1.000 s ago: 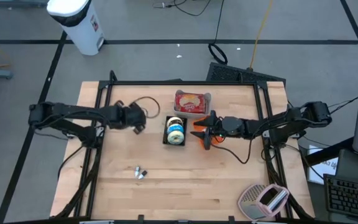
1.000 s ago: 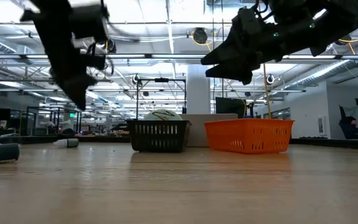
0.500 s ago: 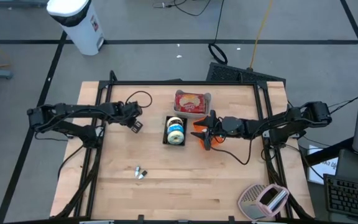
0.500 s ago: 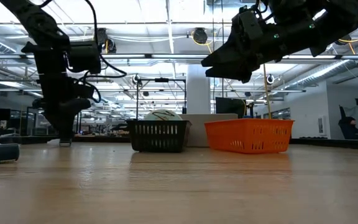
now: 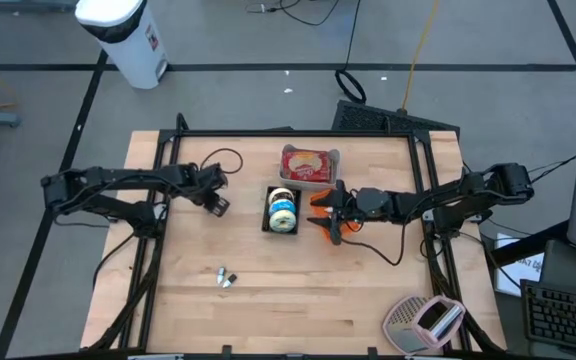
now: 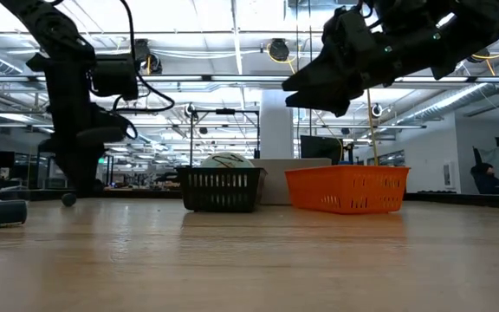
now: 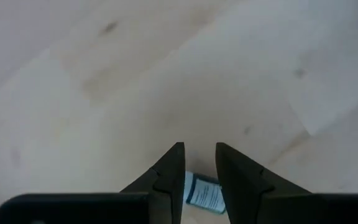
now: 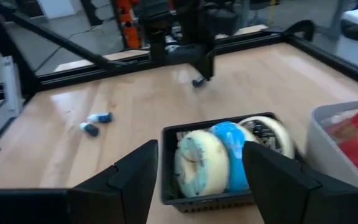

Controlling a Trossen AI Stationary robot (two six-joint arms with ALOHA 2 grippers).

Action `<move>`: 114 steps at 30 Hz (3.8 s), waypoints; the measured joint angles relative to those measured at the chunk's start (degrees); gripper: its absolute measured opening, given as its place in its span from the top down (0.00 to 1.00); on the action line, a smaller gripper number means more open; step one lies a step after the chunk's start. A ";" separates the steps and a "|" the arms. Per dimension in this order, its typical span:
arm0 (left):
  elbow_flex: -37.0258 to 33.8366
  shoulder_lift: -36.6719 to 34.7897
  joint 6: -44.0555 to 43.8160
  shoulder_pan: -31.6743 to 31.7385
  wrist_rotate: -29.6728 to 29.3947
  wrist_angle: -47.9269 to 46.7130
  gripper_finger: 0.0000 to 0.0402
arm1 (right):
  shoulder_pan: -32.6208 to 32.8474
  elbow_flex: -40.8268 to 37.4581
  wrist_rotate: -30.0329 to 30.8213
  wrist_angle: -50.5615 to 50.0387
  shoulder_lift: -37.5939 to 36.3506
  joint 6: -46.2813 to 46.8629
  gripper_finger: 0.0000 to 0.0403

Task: Pick & Place Food Item
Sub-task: Put the green food coloring into the orange bin

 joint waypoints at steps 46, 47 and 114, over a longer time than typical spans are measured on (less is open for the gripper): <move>0.42 3.96 -45.68 -9.61 2.35 -4.48 0.77 | 0.01 0.00 -4.80 -0.79 0.00 -0.14 0.44; 0.42 4.31 -45.82 -10.11 2.09 -4.46 0.77 | 0.01 0.00 -4.80 -0.79 0.00 -0.14 0.44; 4.61 16.34 20.72 -28.99 1.31 88.08 0.87 | 5.34 8.55 1.15 25.33 17.71 -0.28 0.45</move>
